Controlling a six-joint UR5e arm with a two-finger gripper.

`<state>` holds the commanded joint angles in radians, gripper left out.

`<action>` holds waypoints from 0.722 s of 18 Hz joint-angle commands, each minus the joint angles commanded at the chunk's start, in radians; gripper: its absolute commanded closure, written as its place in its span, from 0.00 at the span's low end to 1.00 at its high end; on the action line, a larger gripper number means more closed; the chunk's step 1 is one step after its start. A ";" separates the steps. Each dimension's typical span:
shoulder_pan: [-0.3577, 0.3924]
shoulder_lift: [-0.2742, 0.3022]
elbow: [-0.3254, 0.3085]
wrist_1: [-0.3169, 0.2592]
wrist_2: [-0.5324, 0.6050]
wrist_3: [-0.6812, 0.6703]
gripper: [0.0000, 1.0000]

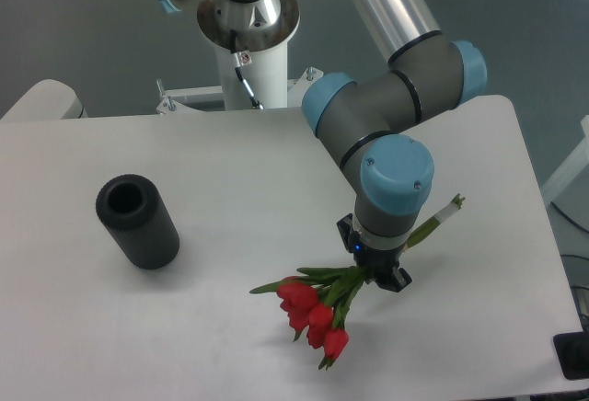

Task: Insert the flowers into the vase

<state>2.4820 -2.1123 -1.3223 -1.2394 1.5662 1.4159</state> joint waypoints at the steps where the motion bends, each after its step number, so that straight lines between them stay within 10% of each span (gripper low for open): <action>1: 0.000 0.000 -0.002 0.002 0.000 0.000 0.86; 13: -0.018 0.002 0.000 -0.005 -0.028 -0.023 0.86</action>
<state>2.4636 -2.1108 -1.3223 -1.2441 1.5387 1.3929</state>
